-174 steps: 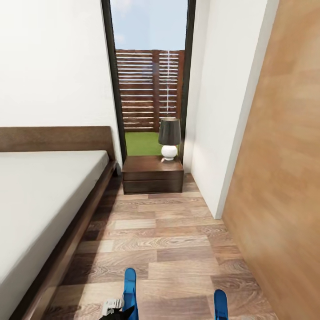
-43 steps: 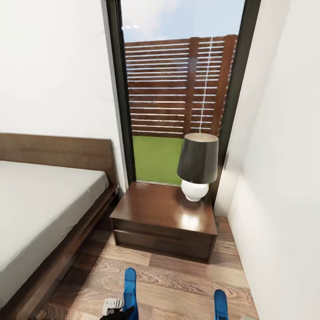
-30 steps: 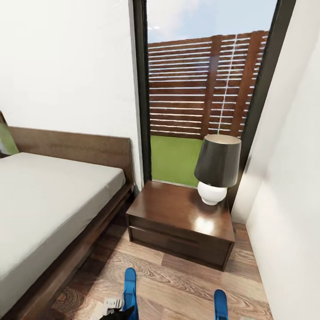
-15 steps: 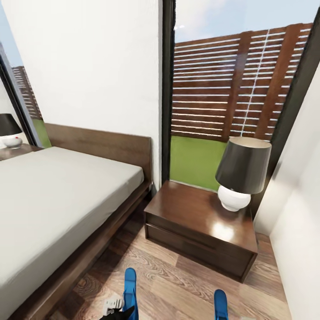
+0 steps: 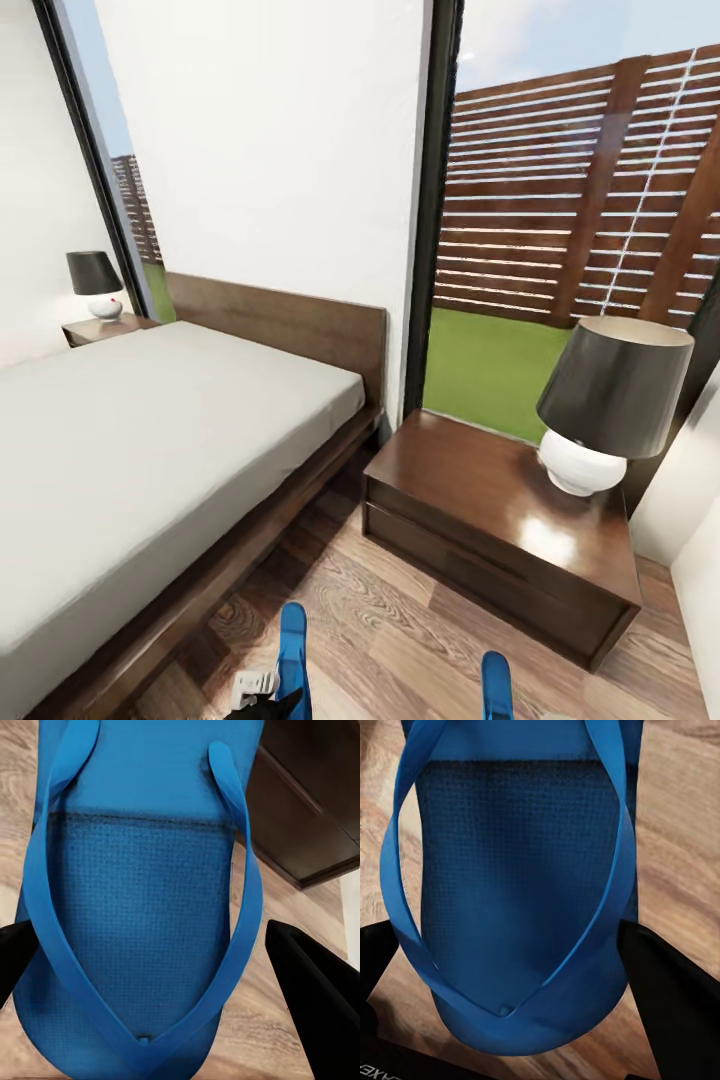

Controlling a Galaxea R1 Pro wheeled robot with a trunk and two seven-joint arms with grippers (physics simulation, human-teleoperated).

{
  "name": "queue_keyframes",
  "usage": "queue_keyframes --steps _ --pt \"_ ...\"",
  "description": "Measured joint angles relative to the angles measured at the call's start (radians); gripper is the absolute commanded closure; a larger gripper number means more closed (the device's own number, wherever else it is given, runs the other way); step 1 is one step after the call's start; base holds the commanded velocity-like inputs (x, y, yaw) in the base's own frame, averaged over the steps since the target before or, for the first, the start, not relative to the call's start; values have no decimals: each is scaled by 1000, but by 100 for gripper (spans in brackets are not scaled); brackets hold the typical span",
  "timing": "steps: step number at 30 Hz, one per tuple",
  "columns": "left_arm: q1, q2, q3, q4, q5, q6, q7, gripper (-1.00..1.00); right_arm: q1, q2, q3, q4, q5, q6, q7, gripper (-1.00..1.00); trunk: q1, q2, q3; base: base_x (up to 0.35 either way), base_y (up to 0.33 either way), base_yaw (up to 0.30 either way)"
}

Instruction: In the bedroom, move the book from the bed onto either nightstand, and place the two sandals side by side next to the bed.

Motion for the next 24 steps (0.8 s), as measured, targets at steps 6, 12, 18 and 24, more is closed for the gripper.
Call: queue_keyframes --steps 6,12,18,24 --pt "0 0 0 0 0 0 0 100 0 0 0 0 0 0 0 100 0 0 0 0 0 291" --pt "0 0 0 0 0 -1 0 100 0 0 0 0 0 0 0 100 0 0 0 -62 0 291" --pt "0 -1 -1 0 0 -1 0 100 0 0 -1 0 0 0 0 100 0 0 0 -103 0 291" --pt "0 0 0 0 0 0 0 100 0 0 0 0 0 0 0 100 0 0 0 -3 0 291"
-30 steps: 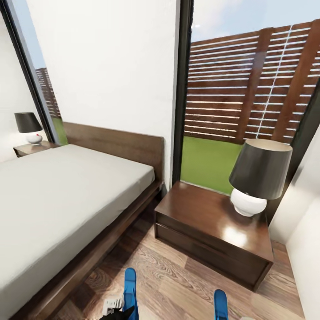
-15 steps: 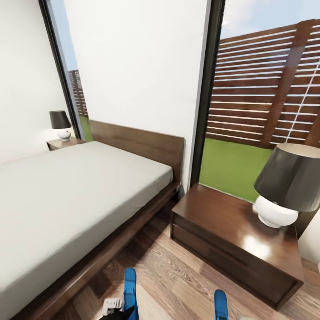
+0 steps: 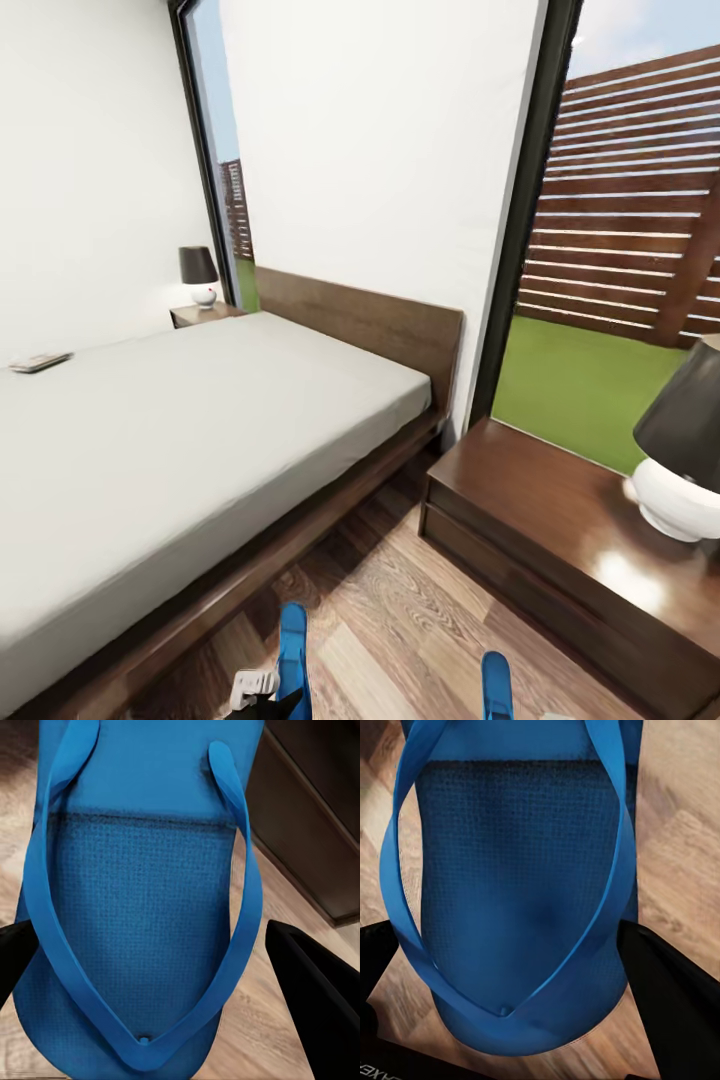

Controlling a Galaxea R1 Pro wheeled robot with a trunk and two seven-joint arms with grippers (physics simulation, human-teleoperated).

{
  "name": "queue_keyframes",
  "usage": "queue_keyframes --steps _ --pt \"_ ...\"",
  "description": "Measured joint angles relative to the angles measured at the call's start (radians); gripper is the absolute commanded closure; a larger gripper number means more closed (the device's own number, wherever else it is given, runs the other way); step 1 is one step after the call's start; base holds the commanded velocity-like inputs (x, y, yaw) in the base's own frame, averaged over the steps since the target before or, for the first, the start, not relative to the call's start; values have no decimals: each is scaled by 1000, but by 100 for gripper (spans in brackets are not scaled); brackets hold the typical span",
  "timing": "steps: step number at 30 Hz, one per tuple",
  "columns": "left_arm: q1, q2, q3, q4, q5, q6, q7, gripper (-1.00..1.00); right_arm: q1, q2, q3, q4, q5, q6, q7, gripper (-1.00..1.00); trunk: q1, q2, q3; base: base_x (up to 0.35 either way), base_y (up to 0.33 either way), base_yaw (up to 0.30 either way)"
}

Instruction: In the bedroom, move the book from the bed onto either nightstand, and place the two sandals side by side next to the bed.

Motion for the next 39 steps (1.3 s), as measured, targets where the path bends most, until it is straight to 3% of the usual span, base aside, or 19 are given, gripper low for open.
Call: queue_keyframes --steps 39 --pt "1 0 0 0 0 0 0 100 0 0 0 0 0 0 0 100 0 0 0 0 0 291"
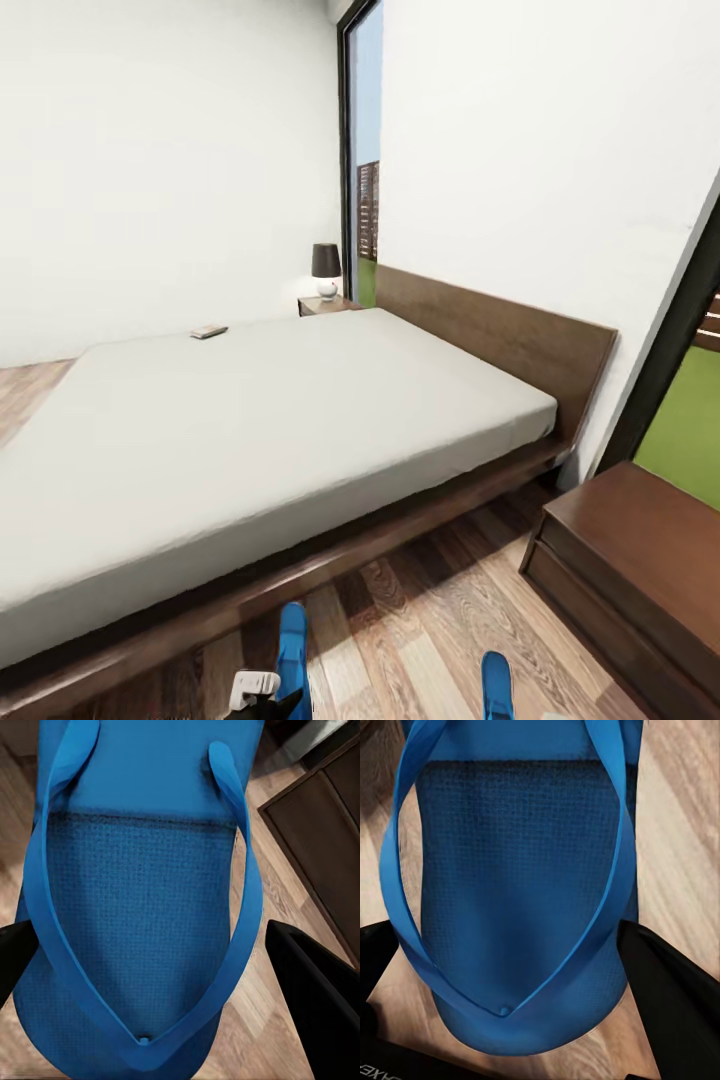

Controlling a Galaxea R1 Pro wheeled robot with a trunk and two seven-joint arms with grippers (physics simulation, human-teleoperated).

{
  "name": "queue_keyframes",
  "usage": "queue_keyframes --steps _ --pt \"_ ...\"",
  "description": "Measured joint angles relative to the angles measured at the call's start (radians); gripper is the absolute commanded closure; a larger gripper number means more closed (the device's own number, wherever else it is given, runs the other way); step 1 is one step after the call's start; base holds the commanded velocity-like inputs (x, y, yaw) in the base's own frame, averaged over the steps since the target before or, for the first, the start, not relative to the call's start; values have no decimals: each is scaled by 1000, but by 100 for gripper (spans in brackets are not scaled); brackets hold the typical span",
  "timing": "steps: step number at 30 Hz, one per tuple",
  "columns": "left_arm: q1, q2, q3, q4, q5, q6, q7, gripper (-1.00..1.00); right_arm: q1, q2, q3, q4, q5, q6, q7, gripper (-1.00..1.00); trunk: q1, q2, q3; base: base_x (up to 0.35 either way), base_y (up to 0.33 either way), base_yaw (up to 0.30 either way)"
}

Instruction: In the bedroom, move the book from the bed onto either nightstand, and place the two sandals side by side next to the bed.

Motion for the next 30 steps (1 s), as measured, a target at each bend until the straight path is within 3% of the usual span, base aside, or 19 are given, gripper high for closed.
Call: queue_keyframes --steps 30 --pt "0 0 0 0 0 0 0 100 0 0 0 0 0 0 0 100 0 0 0 0 0 291"
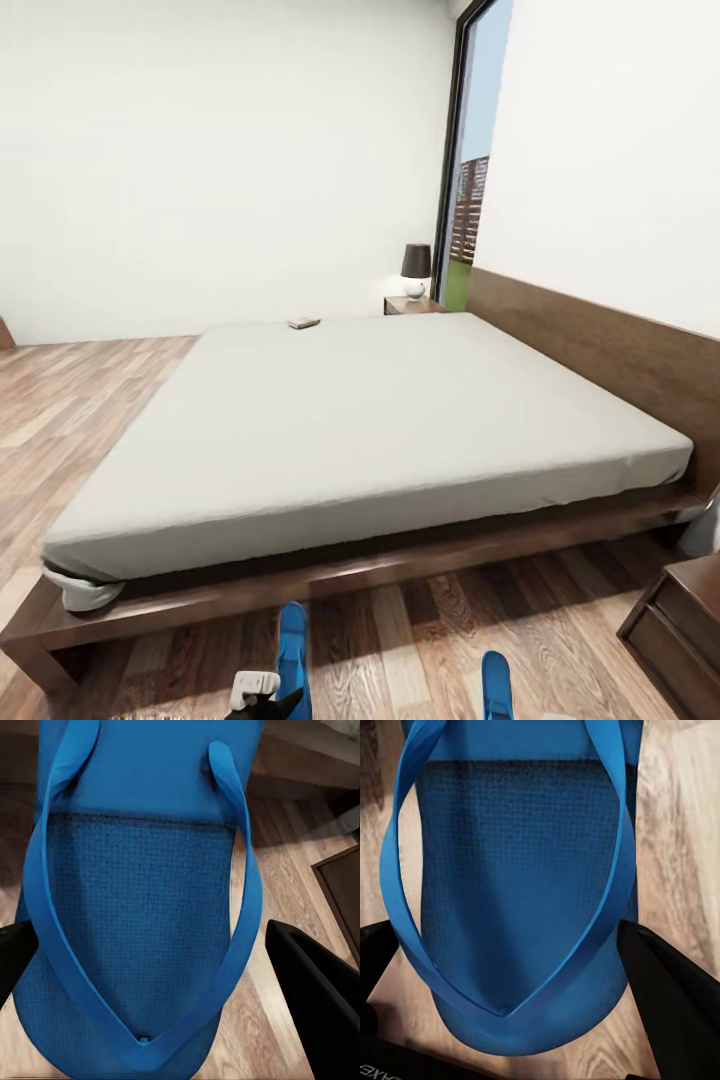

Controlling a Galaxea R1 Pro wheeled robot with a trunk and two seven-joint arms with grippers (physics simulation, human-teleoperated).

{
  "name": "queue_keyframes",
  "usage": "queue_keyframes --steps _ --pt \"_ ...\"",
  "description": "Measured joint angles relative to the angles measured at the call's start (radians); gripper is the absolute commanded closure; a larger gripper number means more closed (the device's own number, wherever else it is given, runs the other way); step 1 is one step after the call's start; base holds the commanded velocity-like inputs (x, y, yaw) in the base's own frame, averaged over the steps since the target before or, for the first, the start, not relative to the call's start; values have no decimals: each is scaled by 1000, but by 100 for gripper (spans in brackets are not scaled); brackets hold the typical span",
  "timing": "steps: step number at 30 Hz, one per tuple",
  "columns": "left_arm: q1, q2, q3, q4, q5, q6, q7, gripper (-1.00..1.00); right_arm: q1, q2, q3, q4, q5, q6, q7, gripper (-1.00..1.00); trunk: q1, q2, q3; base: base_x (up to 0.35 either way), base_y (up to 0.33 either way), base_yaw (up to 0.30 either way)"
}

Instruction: In the bedroom, move the book from the bed onto either nightstand, and place the two sandals side by side next to the bed.

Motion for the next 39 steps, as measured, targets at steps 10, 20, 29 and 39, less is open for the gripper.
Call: queue_keyframes --steps 10,20,29,39 --pt "0 0 0 0 0 0 0 100 0 0 0 0 0 0 0 100 0 0 0 0 0 291" --pt "0 0 0 0 0 0 -1 100 0 0 -1 0 -1 0 0 100 0 0 0 0 0 291" --pt "-1 0 0 0 0 0 -1 100 0 -4 -4 -1 -11 0 2 100 0 0 0 0 0 167" --pt "0 0 1 0 0 0 -1 100 0 -6 -4 -1 -11 0 2 100 0 0 0 0 0 2"
